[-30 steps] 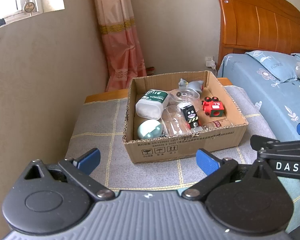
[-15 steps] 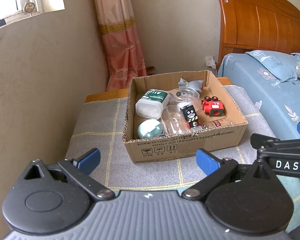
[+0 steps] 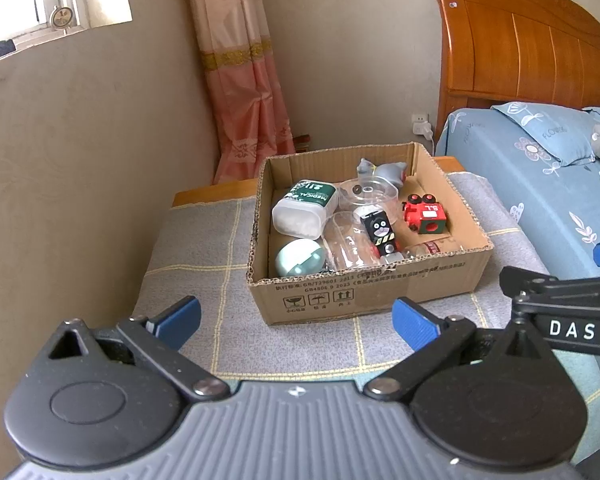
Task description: Organize rigid objects
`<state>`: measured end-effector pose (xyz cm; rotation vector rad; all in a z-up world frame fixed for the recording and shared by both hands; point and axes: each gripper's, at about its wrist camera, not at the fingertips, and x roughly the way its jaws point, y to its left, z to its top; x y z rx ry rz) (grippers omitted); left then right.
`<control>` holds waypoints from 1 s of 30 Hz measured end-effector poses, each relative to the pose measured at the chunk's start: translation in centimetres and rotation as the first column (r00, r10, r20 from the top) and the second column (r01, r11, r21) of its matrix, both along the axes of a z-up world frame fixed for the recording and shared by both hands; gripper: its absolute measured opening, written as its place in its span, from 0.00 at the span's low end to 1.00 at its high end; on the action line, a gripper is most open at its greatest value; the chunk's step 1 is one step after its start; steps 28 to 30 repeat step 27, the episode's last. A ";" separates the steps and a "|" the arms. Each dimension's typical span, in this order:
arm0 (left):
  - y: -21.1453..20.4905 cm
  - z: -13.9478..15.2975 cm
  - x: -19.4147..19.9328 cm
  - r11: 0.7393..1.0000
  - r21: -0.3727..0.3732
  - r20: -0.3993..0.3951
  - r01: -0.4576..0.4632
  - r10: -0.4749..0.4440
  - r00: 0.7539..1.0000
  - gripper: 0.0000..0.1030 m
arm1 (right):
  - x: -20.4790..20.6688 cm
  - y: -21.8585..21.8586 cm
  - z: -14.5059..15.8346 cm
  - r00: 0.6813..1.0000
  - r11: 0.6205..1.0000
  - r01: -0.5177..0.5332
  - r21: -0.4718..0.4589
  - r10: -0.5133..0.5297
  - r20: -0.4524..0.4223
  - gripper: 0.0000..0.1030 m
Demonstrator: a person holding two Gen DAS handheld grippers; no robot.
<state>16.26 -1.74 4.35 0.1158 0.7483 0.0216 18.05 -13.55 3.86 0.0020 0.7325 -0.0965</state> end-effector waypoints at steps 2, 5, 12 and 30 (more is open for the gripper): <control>0.0 0.0 0.0 1.000 0.000 -0.001 -0.001 0.001 1.000 0.99 | 0.0 0.0 0.0 1.000 1.000 -0.001 0.002 0.001 -0.001 1.00; 0.0 0.1 -0.2 1.000 0.000 0.000 -0.002 0.002 1.000 0.99 | 0.0 0.0 0.0 1.000 1.000 -0.001 0.002 0.001 0.000 1.00; -0.1 0.1 -0.3 1.000 0.000 -0.001 -0.003 0.003 1.000 0.99 | -0.2 -0.1 0.1 1.000 1.000 -0.002 0.004 0.002 0.001 1.00; 0.2 0.2 -0.7 1.000 -0.006 0.002 -0.012 0.012 1.000 0.99 | -0.6 -0.1 0.1 1.000 1.000 -0.011 0.000 0.011 -0.002 1.00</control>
